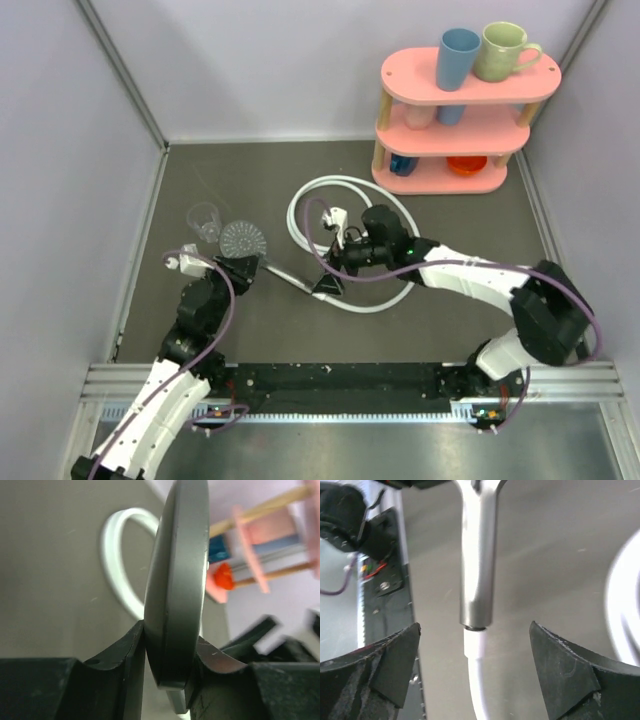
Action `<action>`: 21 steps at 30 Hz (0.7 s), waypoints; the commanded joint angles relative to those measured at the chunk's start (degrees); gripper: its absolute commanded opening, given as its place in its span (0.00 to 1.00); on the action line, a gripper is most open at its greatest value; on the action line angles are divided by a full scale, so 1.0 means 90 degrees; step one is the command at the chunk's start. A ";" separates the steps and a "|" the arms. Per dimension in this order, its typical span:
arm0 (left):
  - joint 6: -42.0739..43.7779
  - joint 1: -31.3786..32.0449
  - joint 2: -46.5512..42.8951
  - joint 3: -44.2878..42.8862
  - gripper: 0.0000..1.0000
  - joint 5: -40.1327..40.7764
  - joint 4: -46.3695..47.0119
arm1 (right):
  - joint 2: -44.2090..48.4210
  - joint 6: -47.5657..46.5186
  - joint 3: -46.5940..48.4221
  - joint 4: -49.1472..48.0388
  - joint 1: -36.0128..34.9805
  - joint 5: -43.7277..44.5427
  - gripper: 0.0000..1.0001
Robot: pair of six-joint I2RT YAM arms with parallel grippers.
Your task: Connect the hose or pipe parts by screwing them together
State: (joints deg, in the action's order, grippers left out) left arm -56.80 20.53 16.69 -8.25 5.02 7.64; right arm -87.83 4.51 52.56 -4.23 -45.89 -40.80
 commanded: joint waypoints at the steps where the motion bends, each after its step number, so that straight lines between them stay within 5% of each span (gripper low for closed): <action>1: -0.1188 0.0023 0.0722 -0.1675 0.00 0.1325 -0.2988 | 0.1328 -0.0665 -0.0398 -0.0428 -0.0125 0.2216 0.94; 8: -0.2224 0.0023 0.2139 -0.3438 0.00 0.1289 -0.5339 | 0.2131 -0.2355 -0.0498 0.0274 -0.1247 0.4471 0.94; 15: -0.2947 0.0023 0.2686 -0.4356 0.00 0.1064 -0.6472 | 0.1928 -0.3323 -0.0741 -0.0027 -0.2800 0.6775 0.94; 21: -0.3142 0.0023 0.2775 -0.4757 0.00 0.1210 -0.6874 | 0.1187 -0.3558 -0.0450 -0.0194 -0.3533 0.7588 0.93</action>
State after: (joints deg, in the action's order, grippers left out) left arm -80.12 20.67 42.06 -46.76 15.00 -51.68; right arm -73.06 -24.51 46.15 -3.51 -74.59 17.61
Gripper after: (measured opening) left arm 0.350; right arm 0.939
